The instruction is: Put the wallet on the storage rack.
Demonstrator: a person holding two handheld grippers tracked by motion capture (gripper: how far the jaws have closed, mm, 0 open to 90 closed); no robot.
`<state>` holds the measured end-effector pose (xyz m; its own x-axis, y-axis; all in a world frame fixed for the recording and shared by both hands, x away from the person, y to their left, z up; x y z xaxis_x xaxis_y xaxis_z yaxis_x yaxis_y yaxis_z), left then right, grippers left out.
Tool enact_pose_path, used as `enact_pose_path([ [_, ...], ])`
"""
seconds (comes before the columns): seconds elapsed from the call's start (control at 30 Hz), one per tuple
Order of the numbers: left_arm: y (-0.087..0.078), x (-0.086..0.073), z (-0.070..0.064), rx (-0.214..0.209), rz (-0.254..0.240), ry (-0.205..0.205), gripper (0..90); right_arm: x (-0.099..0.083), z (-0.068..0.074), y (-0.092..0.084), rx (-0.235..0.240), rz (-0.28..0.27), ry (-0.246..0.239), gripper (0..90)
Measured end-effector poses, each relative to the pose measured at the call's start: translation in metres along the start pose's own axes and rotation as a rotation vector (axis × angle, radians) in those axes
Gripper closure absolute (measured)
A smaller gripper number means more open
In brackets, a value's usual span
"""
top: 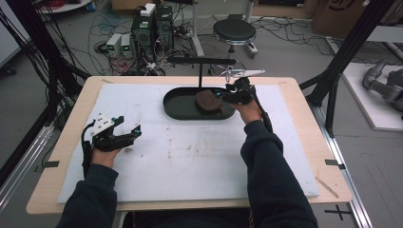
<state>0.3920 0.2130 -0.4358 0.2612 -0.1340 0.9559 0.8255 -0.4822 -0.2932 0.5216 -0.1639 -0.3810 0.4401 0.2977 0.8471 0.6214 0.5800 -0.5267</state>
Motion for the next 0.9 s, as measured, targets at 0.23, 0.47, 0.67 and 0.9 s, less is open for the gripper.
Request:
enact_pose_path([
  [0.23,0.002,0.001,-0.002,-0.003,0.000,0.000,21.3,-0.014,0.000,-0.042,-0.035,0.002,-0.075,30.0],
  [0.47,0.002,0.002,-0.001,0.002,-0.004,-0.007,21.2,-0.040,-0.008,-0.081,-0.056,-0.029,-0.083,28.6],
  [0.67,0.002,0.002,-0.001,0.001,-0.008,-0.005,21.2,-0.070,-0.018,-0.102,-0.100,-0.027,-0.068,27.5],
  [0.9,0.000,0.003,-0.002,0.000,-0.011,0.001,21.2,-0.106,-0.020,-0.120,-0.146,-0.037,-0.047,22.9],
])
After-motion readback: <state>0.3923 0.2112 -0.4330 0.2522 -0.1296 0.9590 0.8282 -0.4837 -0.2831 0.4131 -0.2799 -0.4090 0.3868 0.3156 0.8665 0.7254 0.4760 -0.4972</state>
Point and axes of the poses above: each handheld gripper's, and its own axes: y roughly forward along the jaws, x roughly out of its top, z roughly to its left, the point moved 6 cm from there along y, roughly forward along the jaws, and after that the axes turned 1 degree about y, right-handed, at the moved point
